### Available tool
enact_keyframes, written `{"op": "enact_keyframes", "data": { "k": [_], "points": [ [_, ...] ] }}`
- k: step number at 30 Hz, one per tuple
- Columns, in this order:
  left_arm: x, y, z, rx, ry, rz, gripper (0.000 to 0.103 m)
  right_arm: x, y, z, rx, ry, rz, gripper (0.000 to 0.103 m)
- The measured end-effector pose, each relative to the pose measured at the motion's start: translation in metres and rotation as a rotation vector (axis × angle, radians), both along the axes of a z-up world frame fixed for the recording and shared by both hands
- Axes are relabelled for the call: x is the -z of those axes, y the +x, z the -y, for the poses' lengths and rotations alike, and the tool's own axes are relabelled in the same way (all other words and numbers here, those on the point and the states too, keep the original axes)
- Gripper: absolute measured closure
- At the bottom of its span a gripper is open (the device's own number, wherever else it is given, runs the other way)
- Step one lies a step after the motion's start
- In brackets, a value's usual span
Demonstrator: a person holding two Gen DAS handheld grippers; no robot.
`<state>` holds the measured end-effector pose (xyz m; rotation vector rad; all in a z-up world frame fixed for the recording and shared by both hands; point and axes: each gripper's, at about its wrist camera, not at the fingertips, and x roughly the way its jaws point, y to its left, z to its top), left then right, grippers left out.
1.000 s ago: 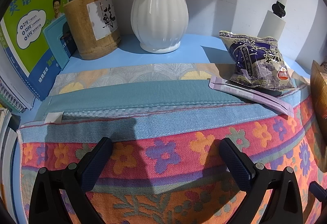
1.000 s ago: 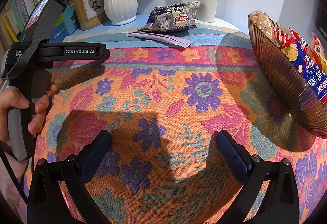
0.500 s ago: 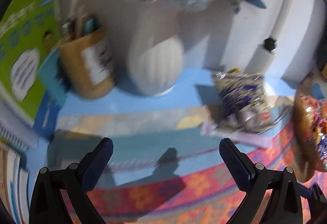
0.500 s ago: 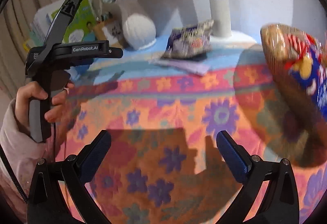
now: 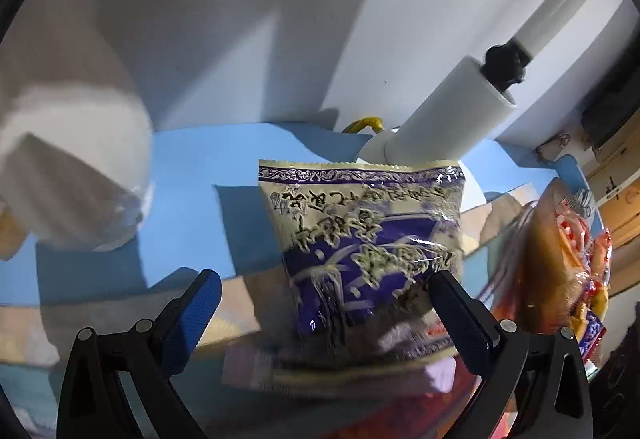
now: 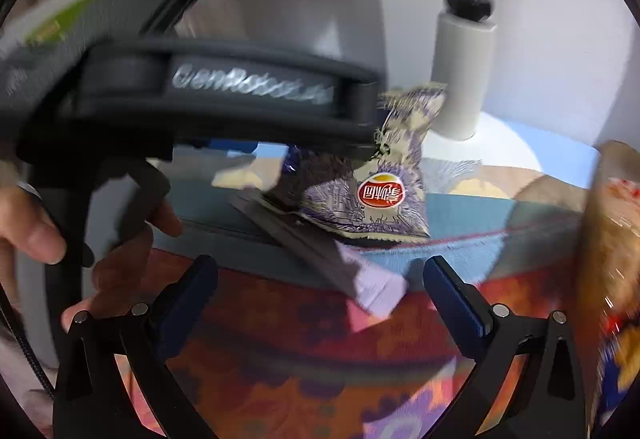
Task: Organize snacks
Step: 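Grasp the purple-white chip bag with the left tool while the right tool grasps the pink stick pack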
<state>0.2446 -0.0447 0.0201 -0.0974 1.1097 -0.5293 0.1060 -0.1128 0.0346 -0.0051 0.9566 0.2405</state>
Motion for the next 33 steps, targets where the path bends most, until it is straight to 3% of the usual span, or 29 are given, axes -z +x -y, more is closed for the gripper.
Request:
{"op": "enact_keyframes", "data": {
  "k": [2, 3, 4, 5, 6, 7, 9, 12, 16, 23, 27, 29, 33],
  "points": [
    [0.007, 0.004, -0.002, 0.012, -0.077, -0.038, 0.004, 0.006, -0.002, 0.002, -0.024, 0.006, 0.014, 0.003],
    [0.008, 0.003, -0.002, 0.026, -0.111, -0.038, 0.012, 0.005, -0.005, 0.000, -0.044, 0.004, 0.020, 0.011],
    [0.006, 0.000, -0.003, 0.056, -0.165, -0.022, 0.038, 0.003, -0.008, -0.001, -0.060, 0.006, 0.026, 0.030],
    [0.003, -0.002, -0.003, 0.071, -0.185, -0.016, 0.044, 0.001, -0.012, -0.002, -0.077, 0.009, 0.033, 0.046],
    [0.000, -0.005, -0.004, 0.061, -0.176, -0.008, 0.047, 0.001, -0.014, -0.003, -0.086, 0.013, 0.032, 0.072],
    [-0.002, -0.007, -0.004, 0.052, -0.175, -0.003, 0.051, 0.002, -0.018, -0.003, -0.095, 0.018, 0.036, 0.075],
    [-0.008, -0.015, -0.008, 0.033, -0.164, 0.014, 0.057, 0.002, -0.024, -0.001, -0.106, 0.047, 0.039, 0.078],
    [-0.022, -0.028, -0.017, -0.011, -0.100, 0.072, 0.059, -0.001, -0.036, 0.014, -0.084, 0.184, 0.023, 0.080],
    [-0.035, -0.045, -0.044, -0.055, -0.120, 0.079, 0.060, -0.011, -0.063, 0.030, -0.064, 0.275, 0.019, 0.080],
    [-0.047, -0.090, -0.085, -0.083, -0.110, 0.088, 0.059, -0.028, -0.120, 0.050, -0.088, 0.206, 0.044, 0.080],
    [-0.042, -0.111, -0.098, -0.105, -0.084, 0.088, 0.059, -0.011, -0.132, 0.049, -0.157, 0.144, -0.043, 0.079],
    [-0.039, -0.120, -0.106, -0.132, -0.081, 0.086, 0.059, -0.002, -0.135, 0.044, -0.225, 0.117, -0.081, 0.067],
    [-0.033, -0.130, -0.120, -0.180, -0.075, 0.081, 0.059, -0.001, -0.112, 0.038, -0.189, 0.088, -0.034, 0.066]
  ]
}}
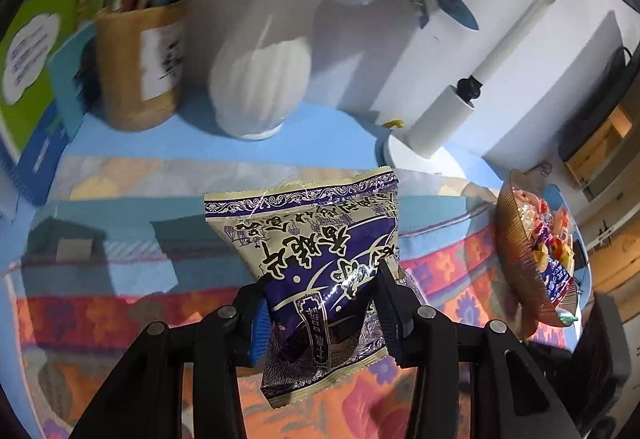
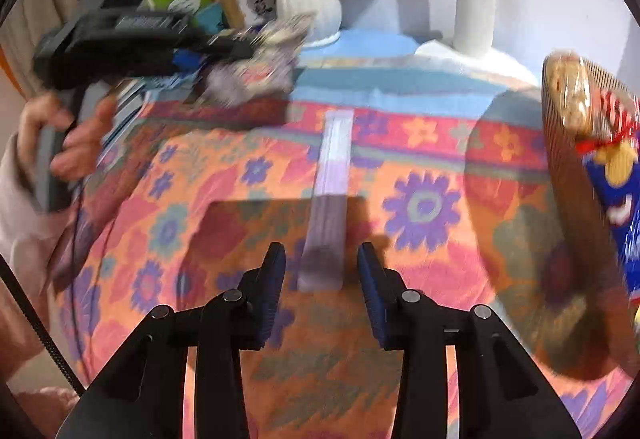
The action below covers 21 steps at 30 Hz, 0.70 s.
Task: Organize snacks
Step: 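Grasp the purple-white chip bag with the left tool while the right tool grasps the pink stick pack, then carry both packs over the amber bowl and open both tools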
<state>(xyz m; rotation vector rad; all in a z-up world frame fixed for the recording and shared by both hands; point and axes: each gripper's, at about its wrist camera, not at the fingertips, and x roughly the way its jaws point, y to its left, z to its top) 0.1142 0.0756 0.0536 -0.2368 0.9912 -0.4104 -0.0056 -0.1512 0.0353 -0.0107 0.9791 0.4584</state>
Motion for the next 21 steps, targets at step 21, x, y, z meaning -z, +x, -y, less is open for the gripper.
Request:
{"op": "enact_keyframes", "data": {
  "k": [21],
  "points": [
    [-0.003, -0.030, -0.002, -0.064, 0.129, 0.071, 0.059, 0.013, 0.026, 0.023, 0.092, 0.654, -0.106, 0.084]
  ]
}}
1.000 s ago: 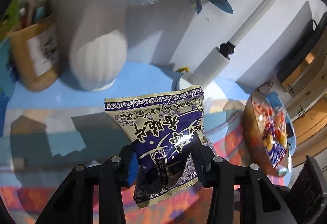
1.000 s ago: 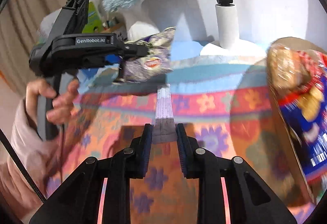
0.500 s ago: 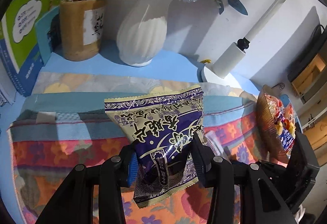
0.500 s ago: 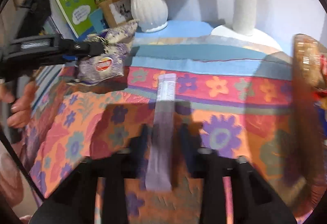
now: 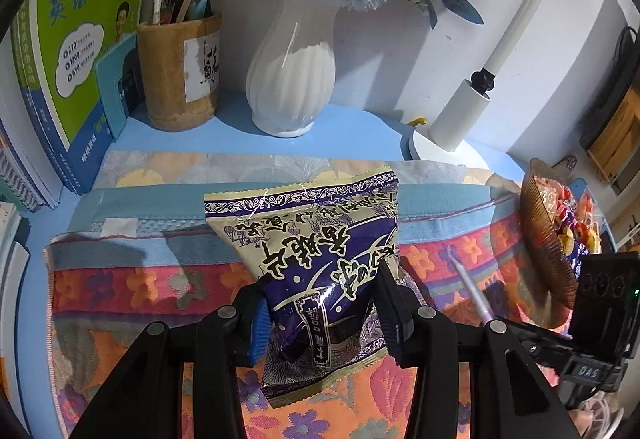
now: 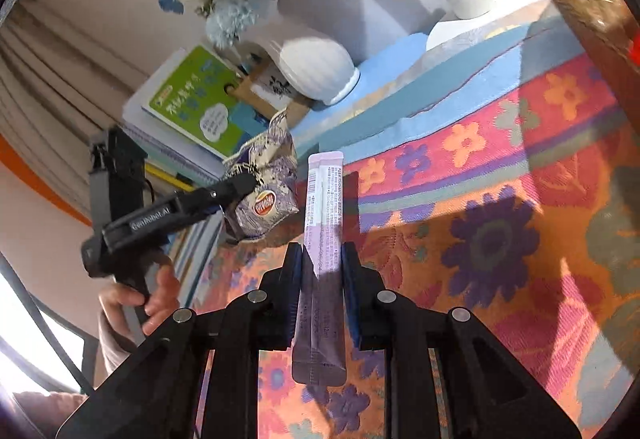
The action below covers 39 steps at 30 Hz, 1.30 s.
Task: Organize snacks
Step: 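Carry both packs over the amber bowl and open both tools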
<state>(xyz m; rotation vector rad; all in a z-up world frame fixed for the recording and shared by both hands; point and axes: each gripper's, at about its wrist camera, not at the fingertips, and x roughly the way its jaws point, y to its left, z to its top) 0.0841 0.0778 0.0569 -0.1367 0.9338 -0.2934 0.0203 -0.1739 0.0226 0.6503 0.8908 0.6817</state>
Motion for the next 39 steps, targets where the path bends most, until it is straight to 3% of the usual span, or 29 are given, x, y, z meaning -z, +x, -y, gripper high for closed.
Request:
{"op": "enact_keyframes", "data": {
  "k": [6, 19, 25, 33, 37, 39],
  "points": [
    [-0.003, -0.006, 0.003, -0.014, 0.042, 0.026, 0.059, -0.017, -0.010, 0.007, 0.015, 0.024, 0.041, 0.084],
    [-0.034, -0.011, 0.030, 0.062, -0.032, 0.063, 0.059, -0.067, -0.017, 0.036, 0.077, 0.050, 0.141, 0.084],
    [-0.070, -0.005, 0.082, 0.188, -0.086, 0.109, 0.059, -0.109, -0.014, 0.091, 0.189, -0.004, 0.198, 0.084],
    [-0.105, 0.000, 0.183, 0.413, -0.159, 0.135, 0.059, -0.147, 0.001, 0.172, 0.373, -0.126, 0.176, 0.084],
    [-0.099, 0.005, 0.236, 0.538, -0.219, 0.056, 0.059, -0.152, 0.009, 0.198, 0.458, -0.229, 0.135, 0.083],
    [-0.091, 0.007, 0.257, 0.589, -0.209, 0.034, 0.053, -0.146, 0.018, 0.207, 0.449, -0.257, 0.109, 0.081]
  ]
}}
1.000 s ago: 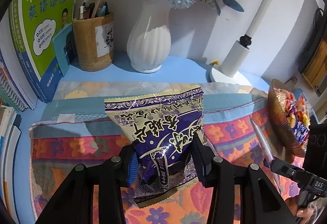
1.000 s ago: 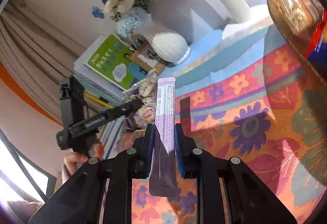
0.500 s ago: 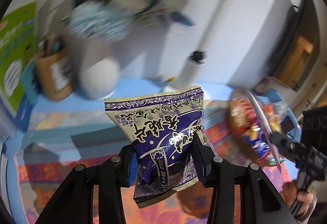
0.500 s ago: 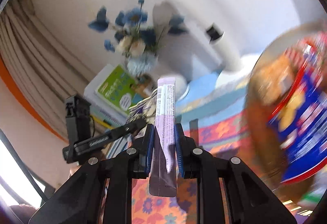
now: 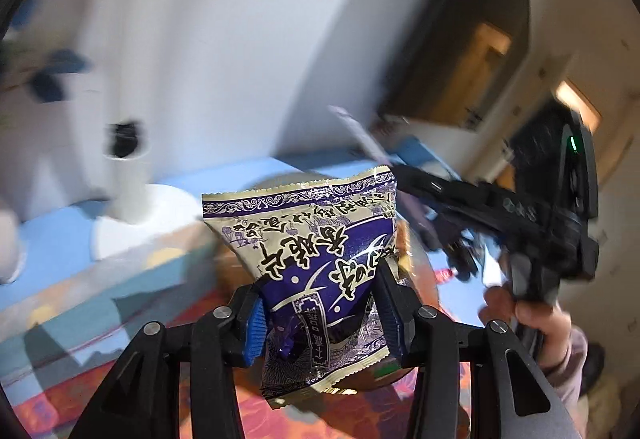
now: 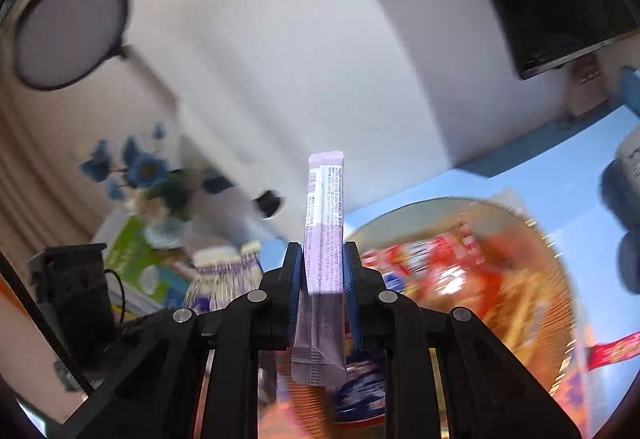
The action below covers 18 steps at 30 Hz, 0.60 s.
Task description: Organize snacks
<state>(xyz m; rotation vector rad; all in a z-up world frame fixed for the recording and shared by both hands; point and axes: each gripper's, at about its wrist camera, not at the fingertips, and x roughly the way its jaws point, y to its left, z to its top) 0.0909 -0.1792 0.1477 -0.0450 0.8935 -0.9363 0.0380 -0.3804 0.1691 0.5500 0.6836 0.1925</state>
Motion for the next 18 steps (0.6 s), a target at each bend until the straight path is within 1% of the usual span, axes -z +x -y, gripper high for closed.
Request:
{"op": "enact_keyframes", "data": {
  "k": [1, 2, 3, 4, 5, 6, 8, 11, 13, 15, 18],
  "points": [
    [0.007, 0.002, 0.013, 0.016, 0.042, -0.014, 0.038, 0.004, 0.005, 0.004, -0.002, -0.011, -0.026, 0.081],
    [0.011, 0.004, 0.019, 0.008, 0.075, -0.023, 0.022, 0.008, 0.009, 0.009, 0.020, -0.027, -0.056, 0.078],
    [0.014, 0.007, 0.023, -0.014, 0.098, -0.022, 0.018, 0.010, 0.010, 0.015, 0.046, -0.024, -0.066, 0.060],
    [0.014, 0.005, 0.021, -0.031, 0.097, -0.011, 0.016, 0.011, 0.009, 0.019, 0.058, -0.011, -0.059, 0.040],
    [0.013, 0.006, 0.019, -0.047, 0.097, -0.002, 0.016, 0.011, 0.004, 0.025, 0.074, 0.020, -0.035, 0.033],
    [0.012, 0.006, 0.016, -0.065, 0.104, 0.008, 0.015, 0.012, 0.000, 0.029, 0.078, 0.034, -0.023, 0.027],
    [0.010, 0.005, 0.011, -0.089, 0.118, 0.024, 0.012, 0.011, -0.007, 0.034, 0.084, 0.049, -0.019, 0.027],
    [0.006, 0.004, 0.003, -0.137, 0.158, 0.060, 0.011, 0.008, -0.014, 0.033, 0.082, 0.052, -0.018, 0.027],
    [0.004, 0.003, -0.007, -0.167, 0.173, 0.078, 0.011, 0.005, -0.020, 0.029, 0.082, 0.050, -0.011, 0.025],
    [0.003, -0.001, -0.012, -0.203, 0.206, 0.101, 0.010, 0.001, -0.026, 0.024, 0.073, 0.036, -0.003, 0.024],
    [0.002, -0.013, -0.019, -0.261, 0.267, 0.155, 0.010, -0.005, -0.039, 0.010, 0.044, -0.029, 0.005, 0.022]
  ]
}}
